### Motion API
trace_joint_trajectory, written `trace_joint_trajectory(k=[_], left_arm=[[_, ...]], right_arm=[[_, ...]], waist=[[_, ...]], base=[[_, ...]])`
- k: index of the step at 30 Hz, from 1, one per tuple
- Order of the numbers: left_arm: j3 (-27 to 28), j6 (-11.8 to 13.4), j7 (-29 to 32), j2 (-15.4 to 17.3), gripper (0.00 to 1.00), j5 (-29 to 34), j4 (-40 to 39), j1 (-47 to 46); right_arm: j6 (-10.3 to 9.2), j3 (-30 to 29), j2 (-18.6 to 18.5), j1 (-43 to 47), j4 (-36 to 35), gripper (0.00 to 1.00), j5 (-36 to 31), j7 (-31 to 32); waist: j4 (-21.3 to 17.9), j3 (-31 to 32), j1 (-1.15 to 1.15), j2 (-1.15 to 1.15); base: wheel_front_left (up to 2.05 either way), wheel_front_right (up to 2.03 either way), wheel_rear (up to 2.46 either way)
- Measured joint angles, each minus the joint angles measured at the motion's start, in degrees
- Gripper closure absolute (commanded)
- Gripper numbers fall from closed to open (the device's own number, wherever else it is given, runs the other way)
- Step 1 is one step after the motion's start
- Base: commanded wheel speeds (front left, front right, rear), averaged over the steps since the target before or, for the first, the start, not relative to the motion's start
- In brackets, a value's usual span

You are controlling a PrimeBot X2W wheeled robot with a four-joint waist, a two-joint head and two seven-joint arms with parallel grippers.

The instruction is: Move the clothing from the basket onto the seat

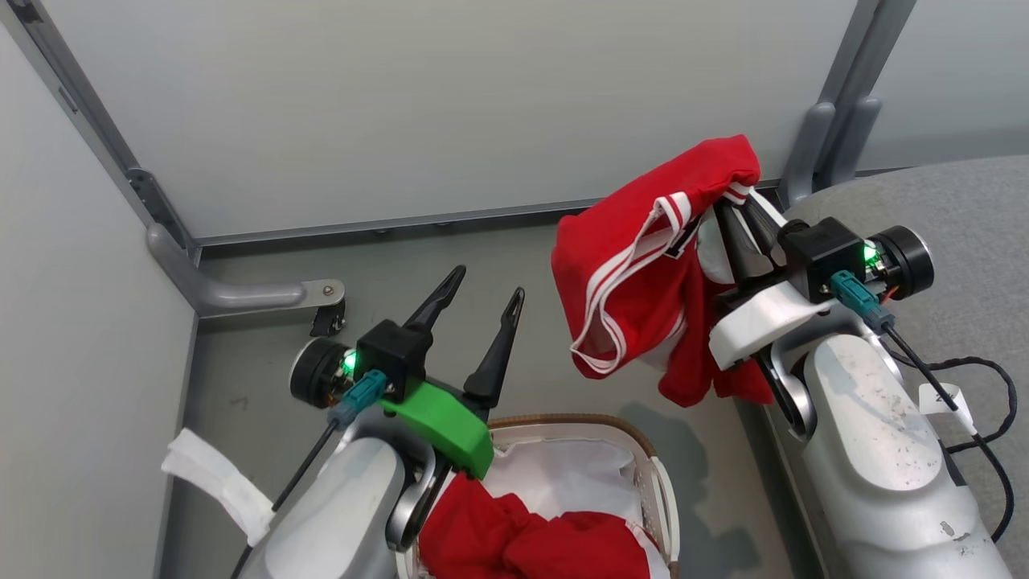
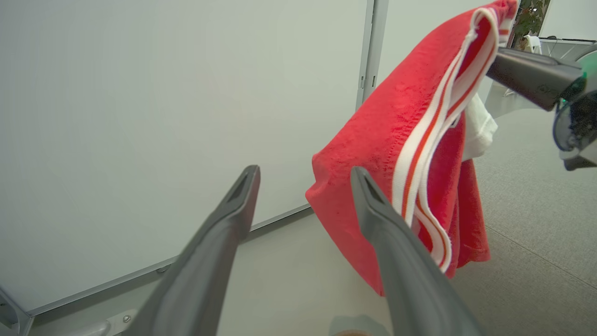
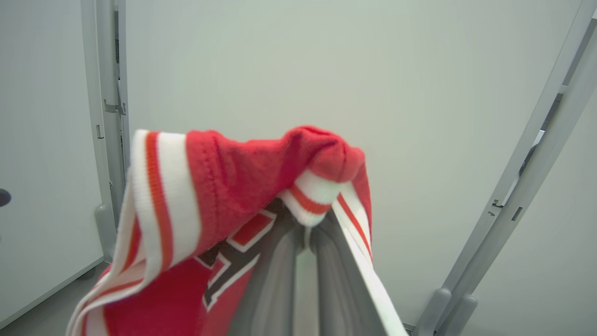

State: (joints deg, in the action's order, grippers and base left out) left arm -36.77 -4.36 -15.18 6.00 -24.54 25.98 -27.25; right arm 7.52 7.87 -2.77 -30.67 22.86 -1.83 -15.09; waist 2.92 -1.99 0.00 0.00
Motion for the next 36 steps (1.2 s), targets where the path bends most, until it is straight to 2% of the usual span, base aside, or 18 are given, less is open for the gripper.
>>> trace_joint_trajectory(k=[11, 16, 28, 36], left_arm=[[8.2, -1.7, 0.0, -1.8, 0.00, 5.6, -2.0, 9.0], [10.3, -2.2, 0.0, -2.6, 0.00, 7.0, -2.2, 11.1], [11.3, -2.8, 0.0, -3.1, 0.00, 8.0, -2.6, 12.0], [11.0, -2.9, 0.0, -3.2, 0.00, 7.9, -5.2, 11.9]], right_arm=[[0.00, -1.7, 0.0, 2.1, -0.7, 1.00, -1.2, 0.0], [0.00, -2.3, 0.0, 3.0, -0.7, 1.00, -1.3, 0.0], [0.00, -4.1, 0.0, 3.0, -1.4, 1.00, -2.3, 0.0], [0.01, -4.9, 0.0, 0.4, -2.2, 1.00, -4.6, 0.0]], waist=[[-1.7, 0.0, 0.00, 0.00], [-2.5, 0.1, 0.00, 0.00], [-6.3, -0.6, 0.00, 0.00], [-12.2, -2.5, 0.00, 0.00]], base=[[0.00, 0.00, 0.00], [0.00, 0.00, 0.00], [0.00, 0.00, 0.00], [0.00, 0.00, 0.00]])
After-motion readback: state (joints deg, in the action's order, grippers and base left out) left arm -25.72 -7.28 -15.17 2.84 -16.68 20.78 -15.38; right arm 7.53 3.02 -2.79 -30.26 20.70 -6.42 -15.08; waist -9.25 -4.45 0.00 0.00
